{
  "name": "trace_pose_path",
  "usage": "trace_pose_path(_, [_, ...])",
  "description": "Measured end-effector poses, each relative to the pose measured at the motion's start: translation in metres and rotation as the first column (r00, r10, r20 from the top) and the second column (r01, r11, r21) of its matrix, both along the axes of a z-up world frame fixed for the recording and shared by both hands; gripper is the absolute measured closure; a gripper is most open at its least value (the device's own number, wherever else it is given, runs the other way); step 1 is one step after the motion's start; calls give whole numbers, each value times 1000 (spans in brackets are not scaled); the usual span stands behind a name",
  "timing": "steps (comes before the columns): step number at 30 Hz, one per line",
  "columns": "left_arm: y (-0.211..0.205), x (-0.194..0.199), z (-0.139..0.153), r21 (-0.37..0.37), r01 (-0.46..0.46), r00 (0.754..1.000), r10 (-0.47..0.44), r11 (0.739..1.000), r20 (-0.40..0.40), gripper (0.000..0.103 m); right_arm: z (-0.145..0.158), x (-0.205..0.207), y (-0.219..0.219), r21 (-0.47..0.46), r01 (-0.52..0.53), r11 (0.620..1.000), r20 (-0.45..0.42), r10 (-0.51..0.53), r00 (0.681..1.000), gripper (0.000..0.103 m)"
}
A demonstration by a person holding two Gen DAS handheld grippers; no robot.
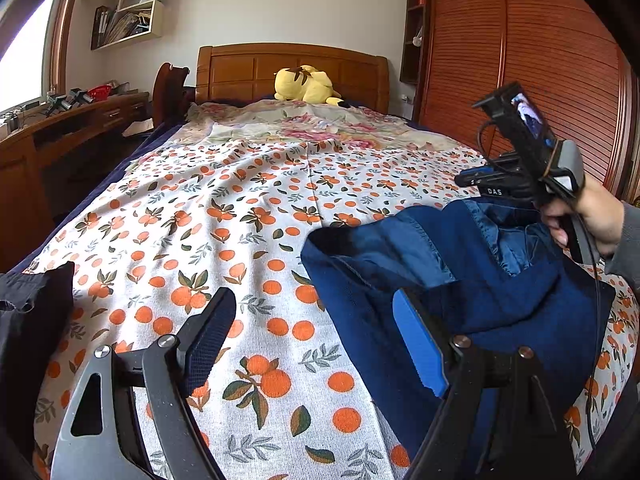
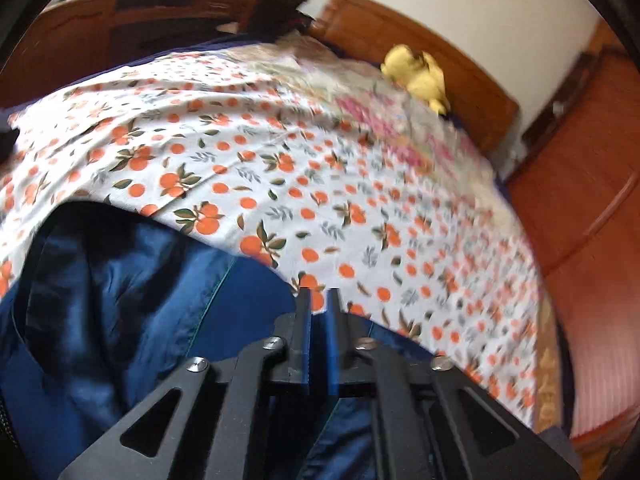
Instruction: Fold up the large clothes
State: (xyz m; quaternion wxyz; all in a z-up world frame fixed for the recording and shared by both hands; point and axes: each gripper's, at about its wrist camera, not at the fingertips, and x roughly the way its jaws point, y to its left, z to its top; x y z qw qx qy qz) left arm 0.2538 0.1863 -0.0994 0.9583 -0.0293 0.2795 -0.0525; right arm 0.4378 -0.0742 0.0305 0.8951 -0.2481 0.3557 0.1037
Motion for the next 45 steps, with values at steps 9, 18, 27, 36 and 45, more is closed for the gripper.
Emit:
trace_pose_path(9, [0,0,0,-1,-1,1000,1,1000,3,22,-11,-51,19,189,-184,965,-132,211,969,62])
trace_pose_path(18, [1,-1,1,-2,-2,1000,2,1000,3,22,-37,-103,58,218,-323,921,-229,370,900,62])
trace_pose_path(27, [5,-5,2,-9,-4,1000,4,1000,10,22,-55,-70,54,186,-310,933,-344,357,868,100])
trace_pose_path(36, [6,-4,3,-9,-1,1000,2,1000,7,22,-24,-26,67,78,-234,969,-110,241,964,100])
trace_pose_path(45, [-11,1,11,-16,17,1000,-17,1000,21,22,-52,3,85,13,-198,980,-43,198,979,100])
